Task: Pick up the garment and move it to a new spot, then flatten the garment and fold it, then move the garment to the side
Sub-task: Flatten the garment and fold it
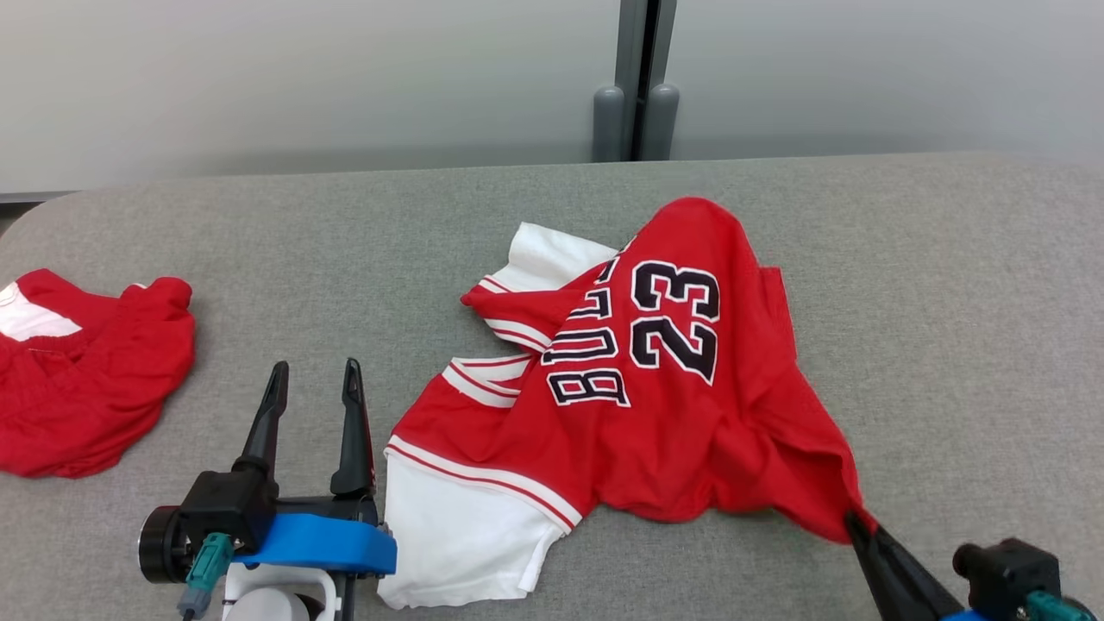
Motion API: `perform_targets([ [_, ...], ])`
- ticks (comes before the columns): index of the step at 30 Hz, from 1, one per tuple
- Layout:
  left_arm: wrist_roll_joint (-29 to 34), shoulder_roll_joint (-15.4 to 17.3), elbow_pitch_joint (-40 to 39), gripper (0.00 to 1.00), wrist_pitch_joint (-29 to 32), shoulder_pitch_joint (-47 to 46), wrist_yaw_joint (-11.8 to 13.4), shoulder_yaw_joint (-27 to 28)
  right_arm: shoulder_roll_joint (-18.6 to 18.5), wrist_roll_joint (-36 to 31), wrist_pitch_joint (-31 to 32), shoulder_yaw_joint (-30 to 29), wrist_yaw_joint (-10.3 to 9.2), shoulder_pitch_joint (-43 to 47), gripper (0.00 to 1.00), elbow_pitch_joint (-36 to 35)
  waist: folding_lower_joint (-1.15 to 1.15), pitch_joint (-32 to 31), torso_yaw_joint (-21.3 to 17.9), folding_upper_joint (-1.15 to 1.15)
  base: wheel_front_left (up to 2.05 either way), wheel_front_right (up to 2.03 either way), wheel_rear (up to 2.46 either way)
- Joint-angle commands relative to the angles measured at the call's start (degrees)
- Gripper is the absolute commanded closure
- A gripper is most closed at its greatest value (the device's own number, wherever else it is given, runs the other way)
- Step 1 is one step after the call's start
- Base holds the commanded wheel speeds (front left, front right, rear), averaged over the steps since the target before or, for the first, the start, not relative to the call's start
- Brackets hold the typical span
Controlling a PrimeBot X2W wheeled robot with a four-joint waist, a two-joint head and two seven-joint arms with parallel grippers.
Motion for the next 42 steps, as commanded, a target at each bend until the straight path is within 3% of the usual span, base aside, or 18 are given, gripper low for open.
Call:
perform_targets([
  [1, 0.2, 0.0, 0.0, 0.0, -0.2, 0.3, -0.2, 0.2, -0.2, 0.0, 0.3, -0.2, 0.02, 1.2, 1.0, -0.3, 0.0, 0.0, -0.1, 0.0, 0.0, 0.0, 0.0],
  [7, 0.3, 0.0, -0.2, 0.0, -0.2, 0.3, -0.2, 0.3, 1.1, 0.9, 3.2, -1.2, 0.02, 5.3, 1.0, 0.4, 0.0, 0.2, -0.6, 0.0, 0.0, 0.0, 0.0],
  [8, 0.4, 0.0, -0.2, 0.0, -0.2, 0.2, -0.3, 0.2, 1.2, 0.9, 3.4, -1.3, 0.02, 5.3, 0.82, 0.4, 0.0, 0.3, -0.7, 0.0, 0.0, 0.0, 0.0],
  [9, 0.4, 0.0, -0.2, 0.0, -0.2, 0.2, -0.3, 0.2, 1.4, 0.9, 3.1, -1.5, 0.02, 5.0, 0.51, 0.3, 0.0, 0.4, -0.7, 0.0, 0.0, 0.0, 0.0],
  [10, 0.4, 0.0, -0.2, 0.0, -0.2, 0.1, -0.3, 0.2, 1.4, 0.9, 2.9, -1.7, 0.02, 4.6, 0.0, 0.2, 0.0, 0.5, -0.7, 0.0, 0.0, 0.0, 0.0],
  [24, 0.4, 0.0, -0.3, 0.0, -0.2, -1.9, -0.1, 0.2, -3.2, -0.5, -1.9, -5.4, 0.02, -10.7, 0.0, 2.5, 0.0, 2.3, 2.2, 0.0, 0.0, 0.0, 0.0],
  [42, -1.5, 0.0, -0.9, 0.0, -0.2, -6.1, 0.8, -3.0, -9.5, -4.3, -3.8, -5.4, 0.02, -35.0, 0.0, 25.8, 0.0, 8.6, 9.5, 0.0, 0.0, 0.0, 0.0],
])
